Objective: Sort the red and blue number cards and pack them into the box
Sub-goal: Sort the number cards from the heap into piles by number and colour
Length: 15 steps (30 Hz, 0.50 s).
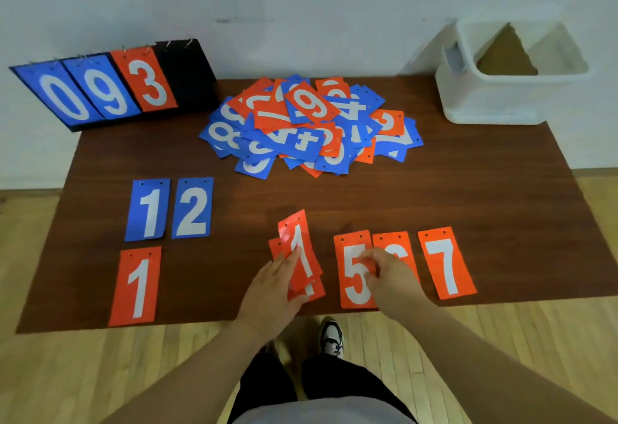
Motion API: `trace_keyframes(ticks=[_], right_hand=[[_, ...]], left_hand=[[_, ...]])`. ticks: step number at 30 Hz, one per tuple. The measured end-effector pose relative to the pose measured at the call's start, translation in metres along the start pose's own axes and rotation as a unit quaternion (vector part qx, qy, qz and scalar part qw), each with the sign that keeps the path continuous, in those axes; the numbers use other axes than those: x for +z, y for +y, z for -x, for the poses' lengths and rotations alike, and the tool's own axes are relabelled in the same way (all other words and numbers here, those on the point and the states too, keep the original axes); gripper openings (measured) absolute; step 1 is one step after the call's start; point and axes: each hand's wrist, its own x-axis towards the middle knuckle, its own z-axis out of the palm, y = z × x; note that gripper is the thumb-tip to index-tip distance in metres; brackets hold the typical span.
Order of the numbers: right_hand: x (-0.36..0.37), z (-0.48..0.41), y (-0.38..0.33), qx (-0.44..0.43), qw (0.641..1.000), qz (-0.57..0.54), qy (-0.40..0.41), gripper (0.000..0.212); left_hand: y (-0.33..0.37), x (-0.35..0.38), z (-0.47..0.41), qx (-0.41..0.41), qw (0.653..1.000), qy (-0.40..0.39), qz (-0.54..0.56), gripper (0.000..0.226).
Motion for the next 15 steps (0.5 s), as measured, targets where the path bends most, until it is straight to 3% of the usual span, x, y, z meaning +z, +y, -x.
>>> trace_keyframes(ticks=[5, 7, 10, 15], right_hand=[[0.020, -0.011, -0.016, 0.023, 0.988, 0.151, 0.006, 0.039], [0.025, -0.007, -0.023, 0.006, 0.975, 0.216, 0.047, 0.043], [0.033, -0.002, -0.047, -0.013, 0.980, 0.184, 0.069, 0.043], [0.071, -0.006, -0.109, -0.101, 0.985, 0.137, 0.010, 0.039]], left_hand=[[-0.003, -0.034, 0.018, -0.094, 0.982, 0.081, 0.141, 0.061], [-0.012, -0.049, 0.027, -0.126, 0.970, 0.112, 0.175, 0.054], [-0.036, -0.071, 0.043, -0.174, 0.953, 0.138, 0.204, 0.053], [-0.094, -0.104, 0.072, -0.213, 0.938, 0.185, 0.203, 0.056]])
